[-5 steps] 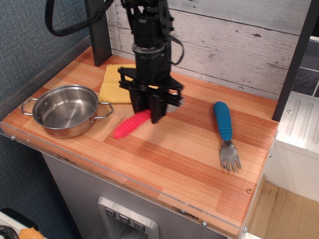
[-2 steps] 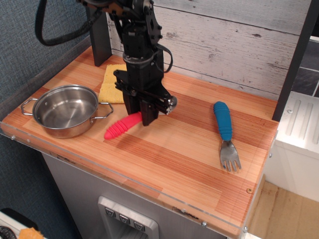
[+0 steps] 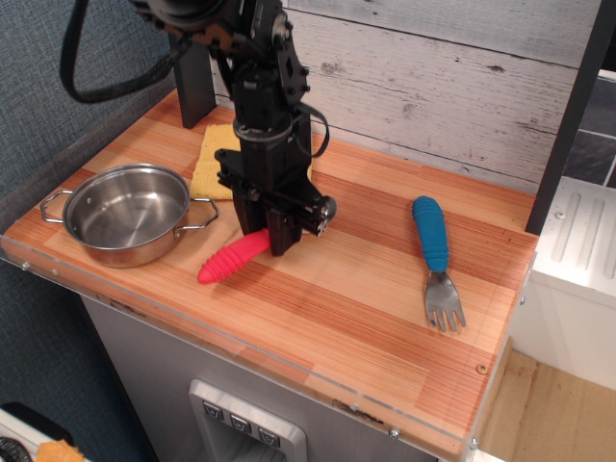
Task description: Move the red handled spoon closer to the pot in between the fork
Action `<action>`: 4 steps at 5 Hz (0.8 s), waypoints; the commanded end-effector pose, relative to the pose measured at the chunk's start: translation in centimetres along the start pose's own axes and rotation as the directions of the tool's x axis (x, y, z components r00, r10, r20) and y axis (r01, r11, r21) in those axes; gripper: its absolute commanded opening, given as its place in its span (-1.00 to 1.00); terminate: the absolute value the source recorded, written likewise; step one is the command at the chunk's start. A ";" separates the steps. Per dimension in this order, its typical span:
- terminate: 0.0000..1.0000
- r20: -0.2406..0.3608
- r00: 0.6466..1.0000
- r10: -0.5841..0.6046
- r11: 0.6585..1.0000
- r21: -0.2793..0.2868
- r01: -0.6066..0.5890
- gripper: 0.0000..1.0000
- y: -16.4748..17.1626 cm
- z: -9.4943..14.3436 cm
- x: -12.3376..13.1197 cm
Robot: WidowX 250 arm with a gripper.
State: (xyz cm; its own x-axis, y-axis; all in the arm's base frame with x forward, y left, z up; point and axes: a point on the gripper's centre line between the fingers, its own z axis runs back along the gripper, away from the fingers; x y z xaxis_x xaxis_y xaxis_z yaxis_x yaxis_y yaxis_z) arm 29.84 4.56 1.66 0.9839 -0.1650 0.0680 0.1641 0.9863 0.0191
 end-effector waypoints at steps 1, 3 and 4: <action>-1.00 0.041 0.999 0.008 0.999 0.053 -0.010 -1.00 -0.9 0.7 -0.3; -1.00 0.035 0.999 0.006 0.996 0.085 -0.009 1.00 -0.7 1.5 -0.4; -1.00 0.043 0.999 0.014 0.997 0.074 -0.018 1.00 -0.7 2.3 -0.4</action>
State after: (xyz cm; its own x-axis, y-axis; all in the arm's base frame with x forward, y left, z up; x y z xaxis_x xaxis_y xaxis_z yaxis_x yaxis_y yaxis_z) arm 29.09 5.43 2.44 0.9870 -0.1497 0.0586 0.1453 0.9867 0.0735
